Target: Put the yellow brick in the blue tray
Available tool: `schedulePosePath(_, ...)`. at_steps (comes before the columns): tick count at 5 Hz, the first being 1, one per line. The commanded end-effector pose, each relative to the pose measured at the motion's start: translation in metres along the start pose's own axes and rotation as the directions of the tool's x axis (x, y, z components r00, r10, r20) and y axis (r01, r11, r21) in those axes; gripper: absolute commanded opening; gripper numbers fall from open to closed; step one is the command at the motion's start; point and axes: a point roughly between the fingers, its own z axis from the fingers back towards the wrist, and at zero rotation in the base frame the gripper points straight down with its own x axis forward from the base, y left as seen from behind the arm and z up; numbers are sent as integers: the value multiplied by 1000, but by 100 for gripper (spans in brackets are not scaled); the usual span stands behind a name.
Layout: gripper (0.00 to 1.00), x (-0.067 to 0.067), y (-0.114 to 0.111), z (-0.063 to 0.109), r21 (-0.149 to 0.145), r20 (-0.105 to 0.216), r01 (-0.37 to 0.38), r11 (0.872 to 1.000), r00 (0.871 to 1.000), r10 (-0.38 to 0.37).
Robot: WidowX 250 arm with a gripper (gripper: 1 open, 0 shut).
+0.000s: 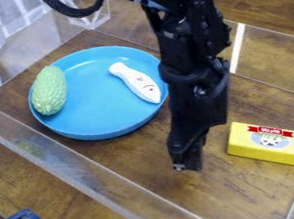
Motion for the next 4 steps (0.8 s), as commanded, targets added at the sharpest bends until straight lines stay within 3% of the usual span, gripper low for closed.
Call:
schedulePosePath(1,100,8,6,7,43,21,-14,999,1000,13)
schedulePosePath(3,100,9,18,4,78,16,13,997,1000,-14)
schedulePosePath(4,100,5,26,1,110,13,-19,994,1000,18)
